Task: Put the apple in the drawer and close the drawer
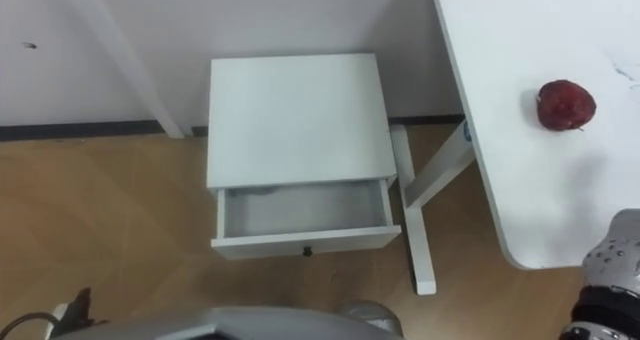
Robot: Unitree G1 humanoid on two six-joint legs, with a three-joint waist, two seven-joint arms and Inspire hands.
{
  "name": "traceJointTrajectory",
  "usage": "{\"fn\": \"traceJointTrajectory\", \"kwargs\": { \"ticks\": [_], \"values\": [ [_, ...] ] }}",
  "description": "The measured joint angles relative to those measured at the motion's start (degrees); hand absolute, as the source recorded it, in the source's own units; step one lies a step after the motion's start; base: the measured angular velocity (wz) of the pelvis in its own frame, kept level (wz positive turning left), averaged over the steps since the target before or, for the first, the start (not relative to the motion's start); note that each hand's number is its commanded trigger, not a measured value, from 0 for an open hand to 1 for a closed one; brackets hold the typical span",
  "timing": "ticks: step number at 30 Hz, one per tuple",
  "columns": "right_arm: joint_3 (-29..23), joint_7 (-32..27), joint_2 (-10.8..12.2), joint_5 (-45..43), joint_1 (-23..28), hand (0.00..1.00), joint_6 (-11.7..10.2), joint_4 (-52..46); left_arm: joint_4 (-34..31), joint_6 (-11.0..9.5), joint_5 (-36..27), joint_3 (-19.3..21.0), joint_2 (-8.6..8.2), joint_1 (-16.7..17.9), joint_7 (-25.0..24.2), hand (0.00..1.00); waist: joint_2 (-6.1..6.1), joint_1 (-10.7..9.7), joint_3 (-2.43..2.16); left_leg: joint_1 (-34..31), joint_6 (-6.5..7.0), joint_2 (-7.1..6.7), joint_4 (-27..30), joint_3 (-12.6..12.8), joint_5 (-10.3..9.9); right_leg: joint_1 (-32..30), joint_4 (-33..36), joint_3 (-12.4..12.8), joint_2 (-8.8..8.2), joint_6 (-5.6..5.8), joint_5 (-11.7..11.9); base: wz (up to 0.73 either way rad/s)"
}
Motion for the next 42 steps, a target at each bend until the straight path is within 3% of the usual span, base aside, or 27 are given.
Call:
{"fn": "traceJointTrajectory", "kwargs": {
  "ticks": [5,10,15,20,24,29,39,42],
  "values": [
    [4.55,5.01,-0.94,-8.89,-0.11,0.0,3.62,0.16,-0.61,0.11,1.12,-1.1,0.51,0.3,-1.17,0.0,-0.85,0.49,0.34,0.57,-0.14,0.2,-0.12,0.36,0.09,-0.22,-0.01,0.25,0.1,-0.17,0.1,-0.04],
    [6.9,8.55,-1.71,-14.49,-0.11,0.0,5.01,0.17,-0.84,0.12,1.2,-1.11,1.15,0.41,-2.78,0.0,-2.04,0.98,0.37,0.72,-0.16,0.22,-0.12,0.37,0.1,-0.15,-0.16,-0.15,0.09,-0.2,0.11,0.0],
    [7.98,12.34,-1.79,-18.33,-0.13,0.0,5.61,0.91,-0.89,0.11,1.19,-1.41,1.28,0.68,-2.83,0.0,-3.32,1.45,-0.02,0.61,-0.16,0.27,-0.12,0.39,0.09,0.1,-0.93,-0.2,0.16,-0.28,0.41,0.0],
    [11.44,18.08,-3.24,-22.14,-0.3,0.0,6.17,2.97,-0.82,0.2,1.21,-2.47,1.73,0.91,-2.88,0.0,-3.19,1.93,0.03,0.85,-0.15,0.25,-0.14,0.37,0.09,0.84,-1.1,-0.16,0.13,-0.16,0.6,0.0],
    [13.81,22.47,-4.1,-25.19,-0.29,0.0,6.65,3.57,-0.83,0.38,1.28,-2.67,1.84,0.91,-2.88,0.0,-2.06,2.08,0.56,1.26,-0.16,0.28,-0.14,0.35,0.09,1.24,-1.18,-0.25,0.15,-0.21,0.66,0.0],
    [15.0,26.69,-4.31,-27.99,-0.3,0.0,7.35,5.15,-0.83,0.41,1.49,-2.65,1.85,1.07,-3.28,0.0,-0.84,2.68,0.27,1.32,-0.16,0.29,-0.11,0.04,0.09,1.38,-1.16,-0.29,0.15,-0.23,0.66,0.03],
    [15.95,32.38,-4.74,-32.74,-1.4,0.0,7.35,7.07,-0.83,0.4,1.7,-2.29,1.85,1.01,-3.98,0.0,-2.11,3.79,0.41,1.51,-0.16,0.27,-0.1,-0.11,0.09,1.98,-1.92,-0.82,0.16,-0.24,0.75,0.0],
    [15.95,33.04,-4.76,-34.04,-2.67,0.0,7.32,8.2,-0.84,0.37,1.63,-2.3,1.85,0.81,-4.0,0.0,-2.39,3.64,0.27,1.55,-0.16,0.28,-0.11,-0.12,0.09,2.13,-1.96,-0.96,0.14,-0.23,0.78,0.0]
  ]
}}
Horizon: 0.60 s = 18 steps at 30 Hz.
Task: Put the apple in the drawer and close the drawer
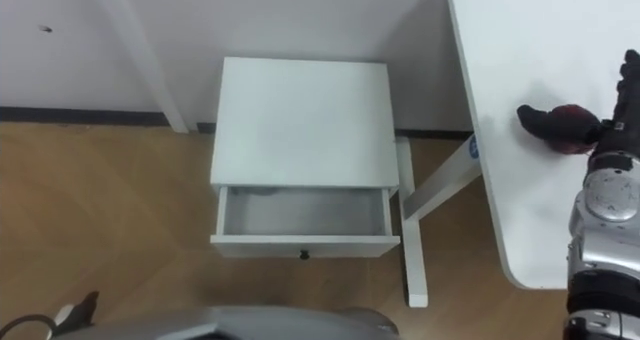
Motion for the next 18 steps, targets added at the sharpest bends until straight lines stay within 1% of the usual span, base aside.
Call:
{"fn": "traceJointTrajectory", "kwargs": {
  "ticks": [3,9,15,18],
  "values": [
    [0.21,0.71,0.0,-1.12,-1.06,0.0,0.0,0.67,0.01,0.0,-0.01,0.0,0.02,-0.01,0.0,0.0,0.01,0.01,0.01,0.07,0.0,0.0,-0.01,0.0,0.0,0.09,-0.04,-0.16,-0.02,0.01,0.01,0.0],
    [0.34,2.03,-0.01,-2.78,-1.12,0.0,0.0,1.01,0.01,-0.01,0.04,0.04,0.01,-0.01,0.01,0.0,0.17,0.06,0.07,0.05,0.0,0.01,0.01,-0.13,0.0,0.16,-0.04,-0.58,-0.08,-0.02,0.03,0.0],
    [0.33,3.34,-0.19,-2.72,-1.29,0.0,-0.21,2.2,0.4,-0.01,0.01,0.09,0.01,-0.04,0.0,0.0,0.06,0.13,0.02,0.18,0.0,0.02,0.05,-0.19,0.0,0.35,-0.04,-0.6,-0.08,-0.04,0.07,0.0],
    [0.33,3.88,-0.23,-2.73,-2.29,0.0,-0.32,3.65,0.84,-0.02,0.01,0.08,0.02,-0.14,-0.06,0.0,-0.06,0.03,-0.06,0.31,0.0,0.02,0.09,-0.19,0.0,0.54,-0.06,-0.61,-0.08,-0.03,0.09,0.0]
  ]
}}
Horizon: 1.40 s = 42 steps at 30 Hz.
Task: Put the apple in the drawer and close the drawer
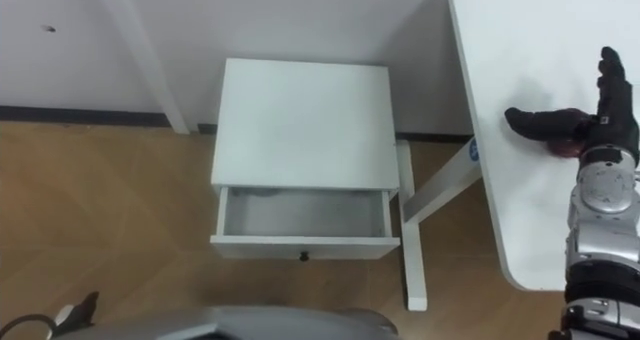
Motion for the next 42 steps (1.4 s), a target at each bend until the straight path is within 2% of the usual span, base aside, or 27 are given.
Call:
{"fn": "traceJointTrajectory", "kwargs": {
  "ticks": [7,11,14,23,28,29,30,31,36,40,42],
  "values": [
    [-0.01,0.37,-0.66,-0.07,-0.52,0.0,-1.1,3.81,0.42,0.02,0.72,0.03,0.11,0.29,-0.08,0.0,-0.03,-0.04,-0.05,0.57,0.0,0.01,-0.09,-0.07,0.0,0.32,-0.06,-0.03,0.02,0.01,0.04,0.0],
    [-0.01,0.35,-1.55,0.07,-0.53,0.0,-1.55,7.1,0.93,-0.01,1.21,-0.02,0.41,0.3,-0.06,0.0,-0.38,-0.08,-0.43,0.88,-0.01,0.02,-0.21,-0.27,-0.02,1.21,-0.06,-0.18,0.03,0.01,0.05,0.01],
    [-0.01,0.11,-1.83,0.08,-0.57,0.0,-2.23,9.52,2.2,-0.14,1.21,-0.51,0.87,0.09,-0.06,0.0,-0.52,-0.11,-0.44,0.92,-0.01,0.01,-0.08,-0.27,-0.02,1.31,-0.05,-0.17,0.04,0.03,0.14,0.0],
    [1.75,1.97,-2.5,0.56,0.41,0.0,-2.13,13.73,3.92,-0.57,1.26,-1.53,2.34,-0.22,-0.57,0.0,-0.32,-0.27,-0.19,0.93,-0.01,0.05,-0.11,-0.22,-0.01,1.15,0.12,-0.15,0.05,0.02,0.24,0.0],
    [1.8,2.88,-2.59,0.08,0.4,0.0,-2.18,13.72,5.04,-1.11,2.35,-1.51,2.41,-0.49,-1.13,0.0,-0.37,-0.15,-0.06,0.8,-0.01,0.06,-0.12,-0.2,-0.02,0.99,0.07,-0.22,0.04,0.02,0.24,0.0],
    [1.81,2.94,-2.6,-0.06,0.41,0.1,-2.19,13.76,5.07,-1.11,2.35,-1.51,2.41,-0.44,-1.27,0.0,-0.41,-0.16,-0.09,0.8,0.0,0.06,-0.12,-0.18,-0.02,1.0,0.05,-0.25,0.03,0.02,0.24,0.0],
    [1.81,2.94,-2.6,-0.05,0.4,0.75,-2.19,13.86,5.08,-1.11,2.35,-1.49,2.41,-0.4,-1.31,0.0,-0.42,-0.16,-0.09,0.8,0.0,0.06,-0.11,-0.18,-0.02,1.0,0.02,-0.25,0.03,0.02,0.24,0.0],
    [1.79,2.99,-2.61,-0.04,0.4,1.0,-2.25,14.23,5.08,-1.11,2.35,-1.46,2.43,-0.42,-1.32,0.0,-0.46,-0.16,-0.12,0.81,0.0,0.06,-0.11,-0.16,-0.02,1.0,-0.01,-0.25,0.03,0.03,0.25,0.0],
    [1.77,2.63,-2.76,-0.94,0.36,1.0,-2.59,15.16,5.11,-1.13,2.35,-1.44,2.45,-0.54,-1.49,0.0,-0.42,-0.05,-0.18,0.82,0.0,0.06,-0.11,-0.09,-0.03,1.01,-0.01,-0.27,0.03,0.03,0.25,0.0],
    [1.89,0.51,-4.29,-3.37,0.32,1.0,-3.19,15.89,5.77,-1.18,2.3,-1.57,2.45,-0.78,-0.95,0.0,-0.16,0.13,-0.17,0.89,0.0,0.08,-0.11,-0.06,-0.02,1.05,-0.04,-0.24,0.08,0.02,0.25,0.0],
    [1.91,-0.44,-4.36,-4.44,0.3,1.0,-3.44,15.97,6.37,-1.3,2.29,-1.69,2.45,-0.82,-0.65,0.0,0.0,0.25,-0.19,0.91,0.0,0.11,-0.12,-0.03,-0.02,1.05,-0.02,-0.22,0.1,0.02,0.25,0.0]
  ]
}}
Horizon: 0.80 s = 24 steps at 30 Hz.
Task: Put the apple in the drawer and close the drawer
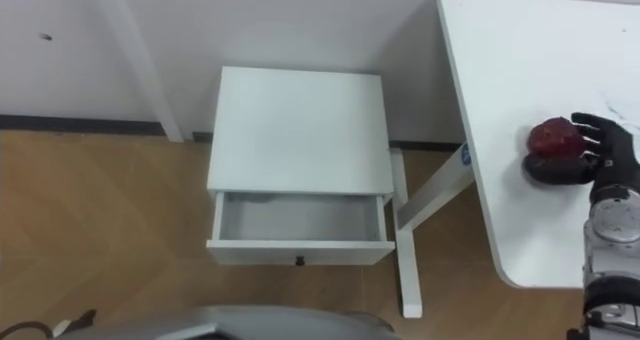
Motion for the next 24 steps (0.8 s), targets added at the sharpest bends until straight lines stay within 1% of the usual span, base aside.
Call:
{"fn": "traceJointTrajectory", "kwargs": {
  "ticks": [3,5,9,12,15,16,17,18,20,22,24],
  "values": [
    [-0.01,-1.65,0.0,-2.03,0.0,1.0,-0.13,0.0,0.28,-0.16,0.0,-0.1,-0.02,-0.22,0.23,0.0,0.3,0.19,0.06,0.0,0.0,0.01,-0.11,-0.02,0.0,-0.32,-0.02,-0.01,0.01,0.0,0.0,0.0],
    [0.05,-1.99,0.01,-2.19,0.0,1.0,-0.34,-0.11,0.86,-0.75,0.0,-0.11,0.01,-0.23,0.45,0.0,0.45,0.54,0.03,-0.03,0.0,0.0,-0.17,-0.02,0.0,-0.1,-0.01,-0.02,0.01,0.0,0.0,0.0],
    [1.51,-2.51,0.01,-2.27,-0.01,1.0,-0.93,-0.41,0.87,-1.34,0.0,-0.45,0.05,-0.42,1.3,0.0,0.28,1.11,0.04,-0.09,0.0,-0.02,-0.13,-0.05,0.0,-0.1,-0.02,-0.1,0.0,0.0,0.0,0.0],
    [4.43,-3.0,0.14,-2.36,0.0,1.0,-1.35,-2.18,0.86,-1.34,0.0,-1.85,0.21,-0.6,1.36,0.0,0.27,1.24,0.04,-0.04,0.0,-0.05,-0.05,-0.03,0.0,-0.06,-0.02,-0.04,-0.03,0.0,0.0,0.0],
    [6.84,-2.87,1.22,-2.94,0.11,1.0,-1.22,-5.37,0.69,-1.33,0.01,-2.64,0.18,-0.92,1.36,0.0,0.28,1.23,0.06,-0.2,0.0,-0.05,0.13,-0.04,0.0,-0.06,0.02,-0.09,-0.06,0.0,0.0,0.0],
    [7.32,-2.24,1.71,-3.59,0.12,1.0,-1.2,-6.82,0.46,-1.34,0.03,-2.74,0.17,-1.16,1.35,0.0,0.07,1.31,-0.08,-0.26,0.0,-0.05,0.11,-0.05,0.0,-0.14,0.09,-0.08,-0.06,0.0,0.0,0.0],
    [8.48,-1.74,1.91,-3.68,0.12,1.0,-1.16,-8.15,0.46,-1.32,0.06,-2.73,0.18,-1.63,1.31,0.0,0.27,1.49,0.02,-0.27,0.0,-0.05,0.09,-0.05,0.0,-0.16,0.12,-0.03,-0.06,0.0,0.0,0.0],
    [9.16,-1.59,1.93,-3.83,0.12,1.0,-1.13,-8.93,0.46,-1.31,0.04,-2.87,0.19,-1.84,1.31,0.0,0.13,1.61,-0.07,-0.22,0.0,-0.05,0.03,-0.06,0.0,-0.14,0.17,-0.02,-0.06,0.0,0.0,0.0],
    [12.31,-0.92,2.1,-4.32,0.14,1.0,-1.07,-11.95,0.46,-1.28,-0.03,-4.4,0.3,-2.19,1.31,0.0,0.4,2.59,-0.02,-0.11,0.0,-0.05,0.0,0.01,0.0,-0.12,0.14,0.19,-0.01,0.0,0.0,-0.03],
    [15.12,-0.02,2.36,-4.85,0.16,1.0,-0.54,-14.44,0.46,-1.25,0.02,-5.22,0.09,-2.62,1.25,0.0,0.31,3.0,-0.08,0.01,0.0,-0.05,0.01,-0.02,0.0,-0.03,0.01,0.07,-0.02,0.0,0.0,0.0],
    [16.02,0.87,3.43,-5.75,0.25,1.0,-0.2,-16.94,0.44,-1.2,0.01,-5.23,-0.3,-2.6,1.24,0.0,0.34,3.45,-0.06,0.13,0.0,-0.05,0.05,-0.05,0.01,0.02,-0.07,0.11,-0.03,0.0,0.0,0.0]
  ]
}}
